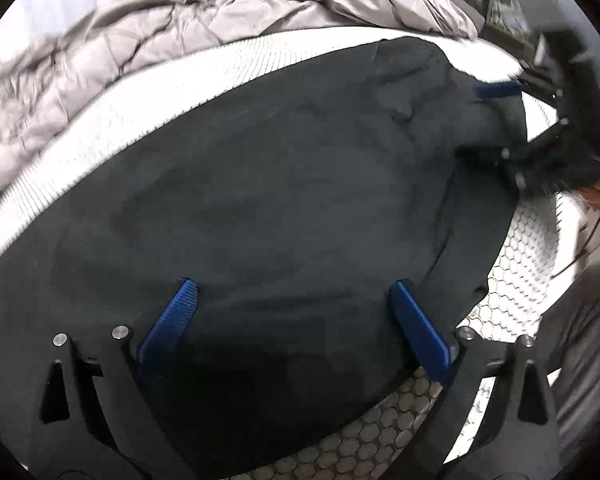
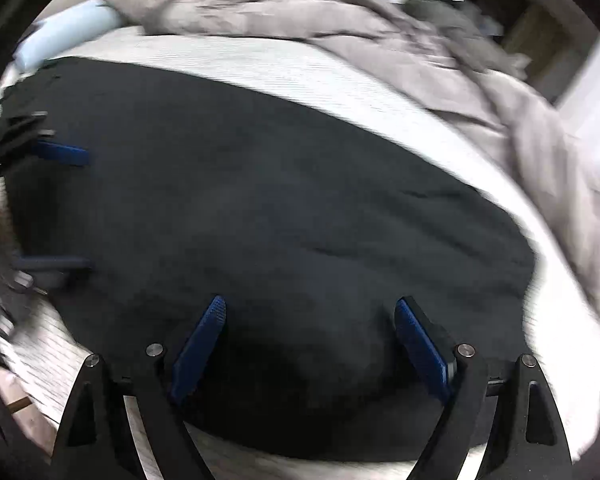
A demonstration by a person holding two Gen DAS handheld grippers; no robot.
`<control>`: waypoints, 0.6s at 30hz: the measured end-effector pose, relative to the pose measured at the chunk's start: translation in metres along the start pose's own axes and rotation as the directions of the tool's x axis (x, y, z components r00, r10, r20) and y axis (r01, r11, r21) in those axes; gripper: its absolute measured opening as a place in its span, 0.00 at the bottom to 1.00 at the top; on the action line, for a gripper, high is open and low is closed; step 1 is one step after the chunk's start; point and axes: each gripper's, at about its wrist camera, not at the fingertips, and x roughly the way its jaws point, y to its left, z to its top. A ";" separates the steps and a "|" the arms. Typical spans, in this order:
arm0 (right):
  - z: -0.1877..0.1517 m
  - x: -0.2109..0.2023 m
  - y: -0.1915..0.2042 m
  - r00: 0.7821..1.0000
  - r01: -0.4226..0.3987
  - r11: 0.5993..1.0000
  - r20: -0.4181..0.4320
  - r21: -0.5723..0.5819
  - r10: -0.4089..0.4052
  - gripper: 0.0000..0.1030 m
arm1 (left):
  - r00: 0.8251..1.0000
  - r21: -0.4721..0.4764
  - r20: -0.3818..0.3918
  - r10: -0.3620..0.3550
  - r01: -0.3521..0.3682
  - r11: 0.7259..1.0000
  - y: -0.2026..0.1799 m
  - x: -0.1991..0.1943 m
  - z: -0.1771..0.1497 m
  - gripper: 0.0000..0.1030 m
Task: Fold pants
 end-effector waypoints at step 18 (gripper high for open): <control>-0.122 0.004 -0.191 0.918 -0.374 0.546 0.213 0.750 0.336 0.82 | 1.000 -0.010 0.011 0.007 -0.006 1.000 0.012 -0.001 -0.006 0.99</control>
